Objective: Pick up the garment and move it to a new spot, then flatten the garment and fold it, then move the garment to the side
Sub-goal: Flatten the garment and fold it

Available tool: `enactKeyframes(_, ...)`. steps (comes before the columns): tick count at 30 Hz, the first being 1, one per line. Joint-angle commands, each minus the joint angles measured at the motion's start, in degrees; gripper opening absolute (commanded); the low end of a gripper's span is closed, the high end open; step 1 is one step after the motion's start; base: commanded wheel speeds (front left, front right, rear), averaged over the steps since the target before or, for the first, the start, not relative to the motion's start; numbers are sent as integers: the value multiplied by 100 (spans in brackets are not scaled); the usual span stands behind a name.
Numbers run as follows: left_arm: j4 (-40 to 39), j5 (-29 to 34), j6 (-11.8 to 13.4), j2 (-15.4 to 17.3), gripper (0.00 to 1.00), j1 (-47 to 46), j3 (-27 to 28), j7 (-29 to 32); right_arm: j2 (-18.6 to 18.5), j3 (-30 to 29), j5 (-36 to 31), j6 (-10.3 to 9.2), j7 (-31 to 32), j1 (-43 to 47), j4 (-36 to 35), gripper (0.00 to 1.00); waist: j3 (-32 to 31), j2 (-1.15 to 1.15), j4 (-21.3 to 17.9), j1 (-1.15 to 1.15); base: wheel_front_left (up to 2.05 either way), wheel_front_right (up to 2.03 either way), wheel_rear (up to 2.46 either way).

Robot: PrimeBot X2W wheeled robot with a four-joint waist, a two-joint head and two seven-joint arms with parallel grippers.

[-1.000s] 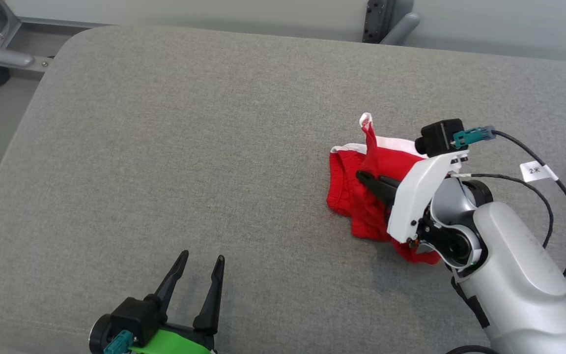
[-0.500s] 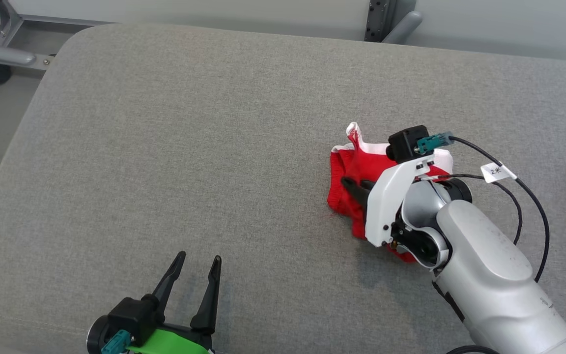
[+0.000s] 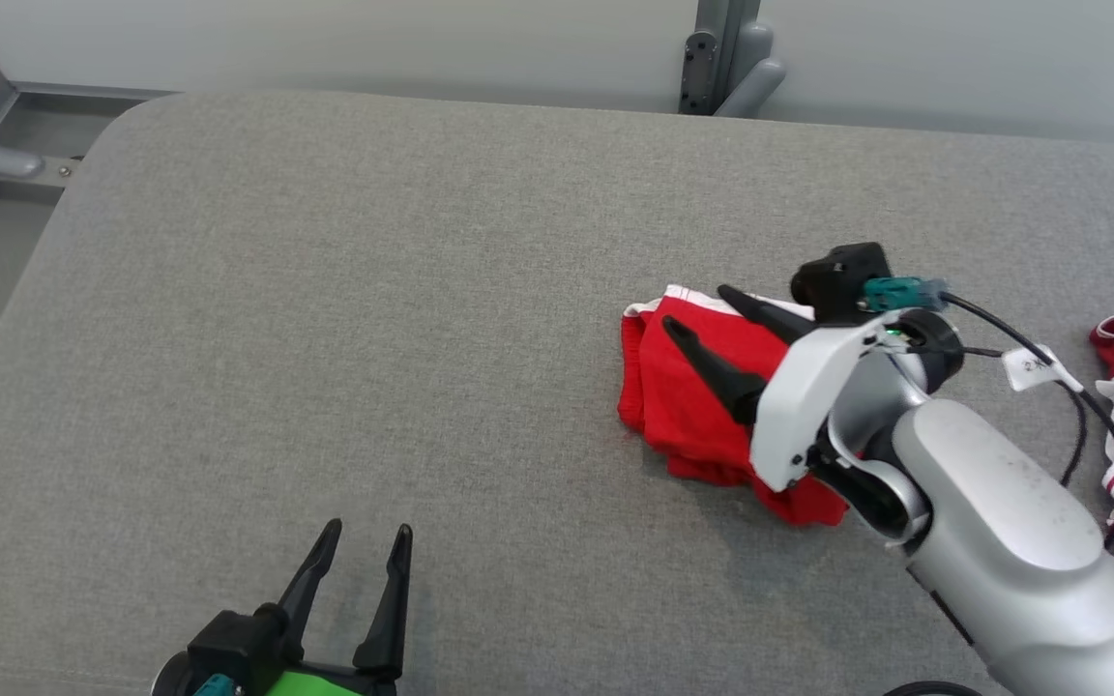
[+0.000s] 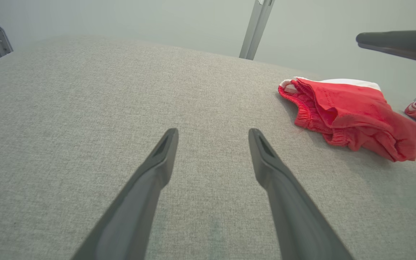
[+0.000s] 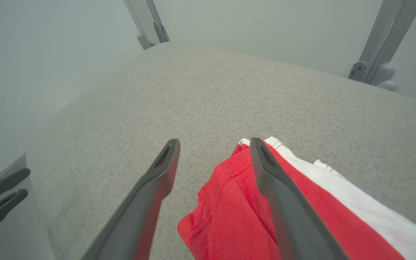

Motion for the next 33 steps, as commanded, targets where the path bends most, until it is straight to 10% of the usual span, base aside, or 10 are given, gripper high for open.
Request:
enactKeyframes(1,-44,-53,-15,36,100,129,85,-15,-259,-95,-233,-1,-340,164,-244,100,-131,0,-129,0,0,0,0)
enactKeyframes(11,-329,56,20,-95,100,589,512,-15,-579,-1760,-1715,-3,-1759,1564,-1044,100,-428,0,-458,0,0,0,0)
enactKeyframes(33,-486,359,-9,-326,100,786,792,-15,829,-4181,-3343,-5,-2903,3722,-1043,100,-631,0,-348,0,0,0,0)
